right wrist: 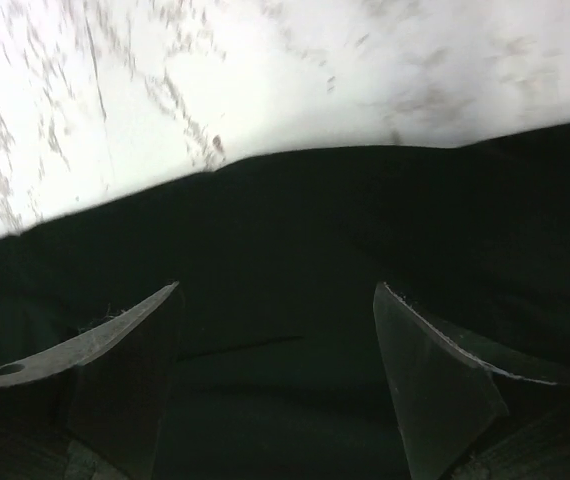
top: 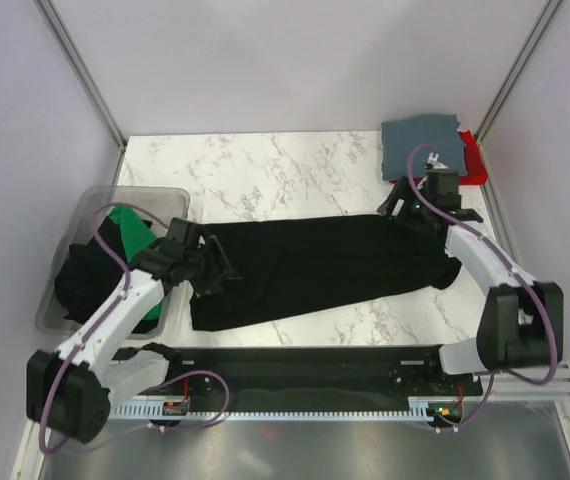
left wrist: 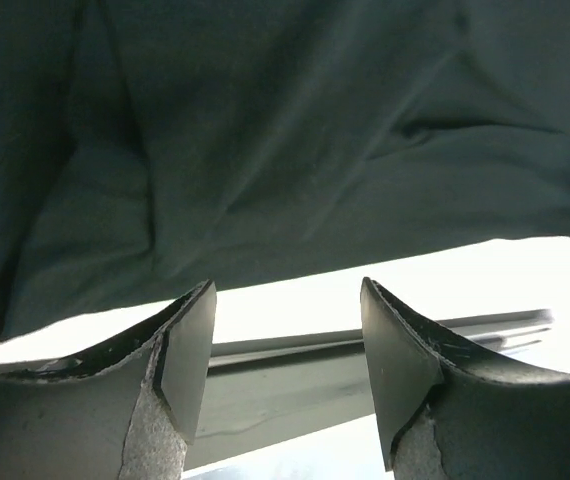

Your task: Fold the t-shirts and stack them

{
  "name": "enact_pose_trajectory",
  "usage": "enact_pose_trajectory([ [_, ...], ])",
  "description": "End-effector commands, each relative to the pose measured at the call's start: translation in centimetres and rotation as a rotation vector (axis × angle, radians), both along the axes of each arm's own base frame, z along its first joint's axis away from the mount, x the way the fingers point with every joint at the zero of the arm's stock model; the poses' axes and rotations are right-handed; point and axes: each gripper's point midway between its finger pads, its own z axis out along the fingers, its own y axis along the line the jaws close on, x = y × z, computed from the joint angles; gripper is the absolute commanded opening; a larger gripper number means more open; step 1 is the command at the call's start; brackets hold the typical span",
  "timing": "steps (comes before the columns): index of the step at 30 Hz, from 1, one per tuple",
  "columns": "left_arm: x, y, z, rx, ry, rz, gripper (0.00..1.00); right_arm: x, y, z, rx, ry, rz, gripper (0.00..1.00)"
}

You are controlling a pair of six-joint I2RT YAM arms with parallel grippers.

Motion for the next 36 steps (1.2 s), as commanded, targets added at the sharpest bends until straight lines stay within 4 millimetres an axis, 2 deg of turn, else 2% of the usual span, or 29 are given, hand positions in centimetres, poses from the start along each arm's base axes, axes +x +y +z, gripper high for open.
enact_pose_trajectory([
  [1, 3.8, -2.1, -0.2, 0.051, -0.032, 0.002, 0.66, 1.0, 3.3, -3.5, 0.010, 0.088, 0.133, 0.84],
  [3, 5.4, -2.9, -1.0, 0.094, -0.025, -0.007, 0.66, 0.3, 3.6, -6.8, -0.024, 0.180, 0.135, 0.84],
  [4, 5.8, -3.0, -3.2, 0.127, 0.036, -0.012, 0.66, -0.1, 3.6, -7.8, -0.031, 0.207, 0.130, 0.84],
  [6, 7.2, -3.7, -4.5, 0.136, 0.050, -0.022, 0.66, -1.3, 3.8, -10.3, -0.057, 0.279, 0.117, 0.83],
  [7, 7.3, -3.7, -6.9, 0.167, 0.114, -0.034, 0.65, -2.0, 3.6, -11.3, -0.077, 0.315, 0.104, 0.83],
  [8, 7.7, -4.0, -7.6, 0.169, 0.127, -0.040, 0.65, -2.9, 3.7, -12.5, -0.092, 0.366, 0.092, 0.84],
  [12, 9.5, -4.8, -9.7, 0.204, 0.179, -0.056, 0.64, -6.3, 3.6, -15.1, -0.110, 0.481, 0.061, 0.85],
  [15, 11.0, -4.9, -10.7, 0.237, 0.187, -0.048, 0.63, -8.0, 4.0, -14.9, -0.105, 0.491, 0.054, 0.85],
  [16, 11.5, -4.9, -11.0, 0.247, 0.189, -0.053, 0.63, -8.4, 4.7, -14.0, -0.067, 0.473, 0.066, 0.86],
  [17, 12.8, -5.5, -11.3, 0.251, 0.189, -0.056, 0.63, -9.0, 5.4, -13.7, -0.047, 0.470, 0.077, 0.85],
  [18, 13.1, -5.6, -11.7, 0.260, 0.207, -0.063, 0.63, -10.3, 6.1, -14.0, -0.008, 0.494, 0.063, 0.85],
  [19, 13.9, -5.5, -11.9, 0.288, 0.203, -0.058, 0.63, -10.7, 7.2, -13.0, 0.031, 0.466, 0.076, 0.85],
  [20, 16.1, -6.4, -10.7, 0.272, 0.162, -0.055, 0.63, -11.8, 9.2, -12.6, 0.046, 0.461, 0.123, 0.86],
  [21, 16.3, -6.6, -12.2, 0.287, 0.206, -0.061, 0.63, -13.2, 10.4, -12.8, 0.073, 0.473, 0.135, 0.86],
  [22, 17.3, -7.0, -12.2, 0.286, 0.200, -0.061, 0.63, -13.6, 12.2, -12.1, 0.136, 0.460, 0.116, 0.86],
  [23, 19.9, -8.3, -10.6, 0.259, 0.150, -0.061, 0.63, -15.2, 15.3, -10.8, 0.169, 0.434, 0.192, 0.87],
  [24, 20.8, -8.7, -11.9, 0.267, 0.174, -0.068, 0.63, -16.0, 17.0, -10.0, 0.205, 0.422, 0.219, 0.87],
  [25, 21.2, -9.0, -12.1, 0.278, 0.198, -0.082, 0.63, -16.3, 19.0, -8.4, 0.267, 0.403, 0.223, 0.87],
  [26, 24.5, -11.2, -9.1, 0.217, 0.120, -0.102, 0.63, -18.0, 21.2, -7.4, 0.274, 0.398, 0.300, 0.88],
  [27, 25.2, -11.9, -10.6, 0.225, 0.143, -0.143, 0.63, -18.0, 22.5, -5.6, 0.285, 0.371, 0.322, 0.89],
  [28, 25.3, -12.3, -9.9, 0.229, 0.162, -0.174, 0.63, -18.2, 23.2, -4.5, 0.289, 0.356, 0.337, 0.89],
  [29, 28.2, -14.5, -5.5, 0.165, 0.045, -0.210, 0.63, -18.9, 23.9, -3.2, 0.283, 0.334, 0.376, 0.90],
  [30, 28.6, -15.6, -4.4, 0.150, 0.016, -0.256, 0.64, -18.2, 24.5, -0.9, 0.288, 0.281, 0.387, 0.90],
  [31, 29.0, -16.3, -3.1, 0.144, -0.030, -0.313, 0.66, -18.6, 24.0, -0.2, 0.264, 0.285, 0.390, 0.91],
  [32, 29.3, -16.7, -0.1, 0.133, -0.085, -0.331, 0.67, -18.3, 23.7, 0.7, 0.230, 0.252, 0.411, 0.91],
  [33, 29.3, -16.6, 1.4, 0.138, -0.115, -0.336, 0.68, -17.5, 24.1, 3.2, 0.229, 0.196, 0.426, 0.91],
  [34, 29.2, -16.3, 2.7, 0.149, -0.148, -0.349, 0.72, -16.7, 23.1, 3.6, 0.164, 0.166, 0.398, 0.91],
  [35, 28.6, -15.7, 6.1, 0.156, -0.210, -0.349, 0.73, -16.0, 22.8, 4.1, 0.119, 0.140, 0.401, 0.91],
  [36, 28.3, -15.1, 7.5, 0.173, -0.238, -0.351, 0.75, -14.9, 22.9, 5.8, 0.076, 0.079, 0.424, 0.91],
])
